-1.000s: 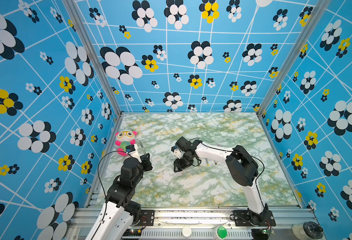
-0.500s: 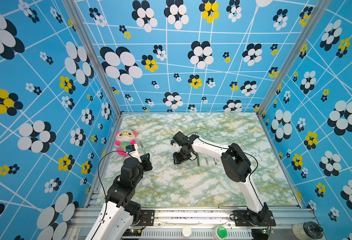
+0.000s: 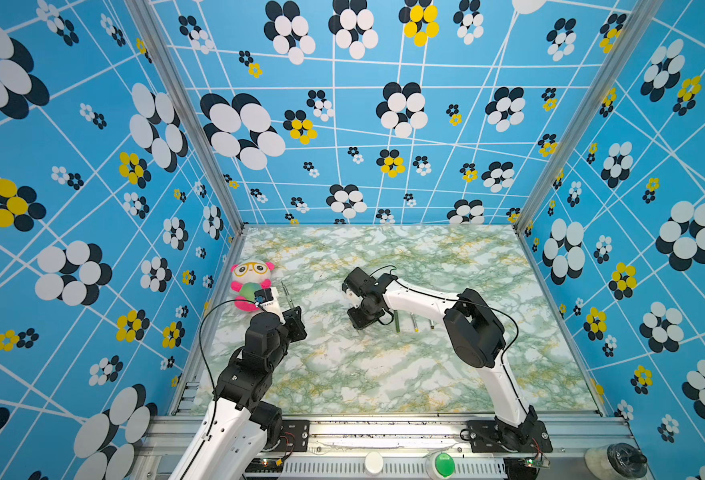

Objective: Insert the pens into the pen caps
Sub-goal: 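Grasp the pale green cap with the right gripper and lift it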

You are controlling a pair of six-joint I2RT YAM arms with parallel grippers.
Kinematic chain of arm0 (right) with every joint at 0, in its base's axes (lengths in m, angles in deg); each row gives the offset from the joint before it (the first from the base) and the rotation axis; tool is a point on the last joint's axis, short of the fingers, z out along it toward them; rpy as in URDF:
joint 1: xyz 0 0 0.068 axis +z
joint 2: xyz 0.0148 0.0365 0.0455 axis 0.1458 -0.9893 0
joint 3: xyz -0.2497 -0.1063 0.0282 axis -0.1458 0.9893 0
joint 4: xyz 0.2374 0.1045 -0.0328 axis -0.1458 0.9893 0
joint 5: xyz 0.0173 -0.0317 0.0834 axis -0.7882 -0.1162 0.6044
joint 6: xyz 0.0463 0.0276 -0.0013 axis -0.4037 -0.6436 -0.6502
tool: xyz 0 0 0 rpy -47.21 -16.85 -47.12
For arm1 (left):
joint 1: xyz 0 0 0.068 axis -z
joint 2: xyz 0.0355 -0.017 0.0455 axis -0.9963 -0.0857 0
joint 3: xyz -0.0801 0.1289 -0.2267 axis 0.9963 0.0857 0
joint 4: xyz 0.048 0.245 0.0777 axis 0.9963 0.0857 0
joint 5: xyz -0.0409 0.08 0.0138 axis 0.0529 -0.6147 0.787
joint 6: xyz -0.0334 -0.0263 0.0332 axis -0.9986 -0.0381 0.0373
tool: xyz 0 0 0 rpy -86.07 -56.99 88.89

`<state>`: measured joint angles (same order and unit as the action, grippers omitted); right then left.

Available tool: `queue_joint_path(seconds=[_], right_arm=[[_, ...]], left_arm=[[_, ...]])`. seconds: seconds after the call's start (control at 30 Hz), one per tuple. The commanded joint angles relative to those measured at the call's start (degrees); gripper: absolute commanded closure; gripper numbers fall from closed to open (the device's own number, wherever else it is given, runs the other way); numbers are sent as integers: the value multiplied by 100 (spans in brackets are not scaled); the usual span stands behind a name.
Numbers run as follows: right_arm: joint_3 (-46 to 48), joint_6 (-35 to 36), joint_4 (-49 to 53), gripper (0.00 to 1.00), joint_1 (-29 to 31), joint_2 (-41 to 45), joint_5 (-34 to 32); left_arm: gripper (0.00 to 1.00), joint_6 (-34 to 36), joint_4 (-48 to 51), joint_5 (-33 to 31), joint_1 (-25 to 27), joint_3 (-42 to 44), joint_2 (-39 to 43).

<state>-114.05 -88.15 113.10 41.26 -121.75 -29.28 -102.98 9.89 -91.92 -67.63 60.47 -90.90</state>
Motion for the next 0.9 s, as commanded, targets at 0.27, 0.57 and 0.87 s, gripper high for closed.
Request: queue_joint_path(seconds=[0.27,0.57,0.87], right_arm=[[340,-13,431,83,171,-242,-498],[291,-381,182,88,-34,625,-475],[974,-1460,-944,89,-1050,2333,-183]], left_arm=[[100,-40,-208,103,-50,-60,19],[100,41,-465,516,-57,-44,-131],[100,566,-1399,2422,481,-483,-1599]])
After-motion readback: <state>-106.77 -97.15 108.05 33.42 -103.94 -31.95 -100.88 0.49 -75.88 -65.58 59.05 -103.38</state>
